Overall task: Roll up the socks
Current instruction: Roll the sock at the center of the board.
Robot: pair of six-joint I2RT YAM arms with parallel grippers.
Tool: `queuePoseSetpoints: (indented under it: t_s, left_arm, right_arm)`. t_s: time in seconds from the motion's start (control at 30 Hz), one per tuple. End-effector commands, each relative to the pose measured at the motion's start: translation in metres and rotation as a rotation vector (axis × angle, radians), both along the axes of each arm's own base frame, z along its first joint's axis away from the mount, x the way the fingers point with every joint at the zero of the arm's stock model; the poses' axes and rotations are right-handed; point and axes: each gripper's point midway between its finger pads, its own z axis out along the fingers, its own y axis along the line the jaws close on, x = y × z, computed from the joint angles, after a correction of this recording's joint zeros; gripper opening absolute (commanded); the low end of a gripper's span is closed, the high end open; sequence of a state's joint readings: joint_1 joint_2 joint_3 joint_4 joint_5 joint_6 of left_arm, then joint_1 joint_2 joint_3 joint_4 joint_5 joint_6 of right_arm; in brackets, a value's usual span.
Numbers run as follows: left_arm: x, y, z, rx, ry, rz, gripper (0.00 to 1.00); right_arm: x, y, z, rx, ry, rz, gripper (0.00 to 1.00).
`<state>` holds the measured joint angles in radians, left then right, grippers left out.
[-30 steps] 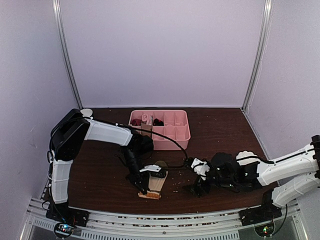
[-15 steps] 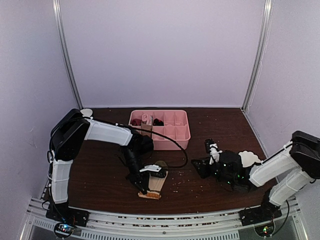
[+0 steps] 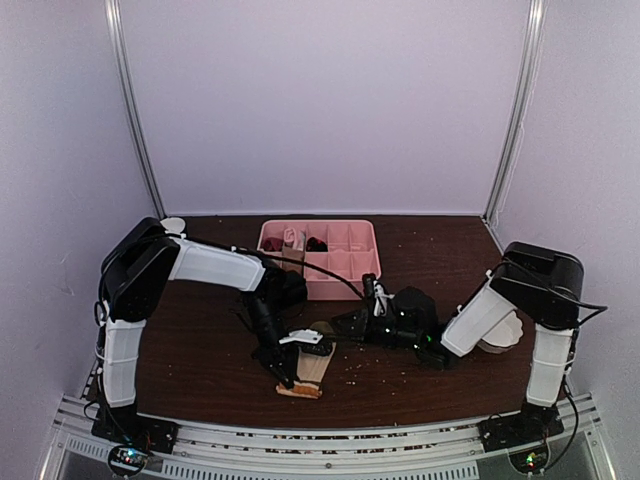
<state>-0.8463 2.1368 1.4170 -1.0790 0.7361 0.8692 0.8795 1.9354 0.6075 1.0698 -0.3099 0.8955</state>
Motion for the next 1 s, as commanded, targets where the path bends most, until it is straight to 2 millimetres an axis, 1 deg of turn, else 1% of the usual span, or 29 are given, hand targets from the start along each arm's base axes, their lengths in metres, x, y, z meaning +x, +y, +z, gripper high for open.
queuePoseSetpoints:
  t_s: [0.0, 0.1, 0.17, 0.23, 0.3, 0.37, 0.47, 0.53, 0.6, 0.7, 0.77, 0.8, 0.87, 0.97]
  left_arm:
    - [0.008, 0.0, 0.002, 0.002, -0.044, -0.005, 0.05]
    - [0.008, 0.0, 0.002, 0.002, -0.044, -0.005, 0.05]
    - [0.008, 0.0, 0.002, 0.002, -0.045, -0.005, 0.05]
    - [0.009, 0.0, 0.001, 0.004, -0.048, -0.004, 0.05]
    - [0.009, 0.0, 0.001, 0.006, -0.051, -0.004, 0.05]
    - [0.011, 0.001, 0.0, 0.011, -0.06, -0.004, 0.05]
    - [0.014, 0.001, -0.003, 0.025, -0.081, -0.001, 0.05]
    - [0.016, 0.002, -0.004, 0.031, -0.096, -0.005, 0.05]
    - [0.019, 0.003, -0.005, 0.04, -0.11, -0.008, 0.05]
    - [0.023, 0.003, -0.009, 0.054, -0.124, -0.011, 0.05]
    - [0.026, 0.002, -0.013, 0.067, -0.131, -0.01, 0.05]
    - [0.027, 0.002, -0.014, 0.071, -0.134, -0.009, 0.04]
    - [0.029, 0.001, -0.018, 0.084, -0.134, -0.006, 0.03]
    - [0.029, 0.0, -0.018, 0.084, -0.12, 0.003, 0.02]
  right_arm:
    - [-0.001, 0.021, -0.007, -0.045, 0.044, 0.022, 0.0]
    - [0.001, 0.034, -0.017, -0.069, 0.079, 0.017, 0.0]
    - [0.002, 0.035, -0.031, -0.117, 0.104, -0.005, 0.0]
    - [0.003, 0.031, -0.045, -0.185, 0.121, -0.037, 0.0]
    - [0.004, 0.023, -0.057, -0.26, 0.127, -0.08, 0.0]
    - [0.009, 0.006, -0.065, -0.33, 0.119, -0.151, 0.0]
    - [0.018, -0.021, -0.066, -0.398, 0.088, -0.252, 0.0]
    - [0.021, -0.032, -0.062, -0.433, 0.067, -0.29, 0.0]
    - [0.023, -0.036, -0.056, -0.435, 0.045, -0.301, 0.0]
    - [0.025, -0.032, -0.051, -0.437, 0.028, -0.29, 0.0]
    - [0.024, -0.025, -0.042, -0.396, 0.004, -0.27, 0.0]
    - [0.022, -0.025, -0.038, -0.372, -0.011, -0.26, 0.0]
    - [0.019, -0.03, -0.025, -0.328, -0.057, -0.259, 0.07]
    - [0.011, -0.053, -0.003, -0.272, -0.15, -0.291, 0.31]
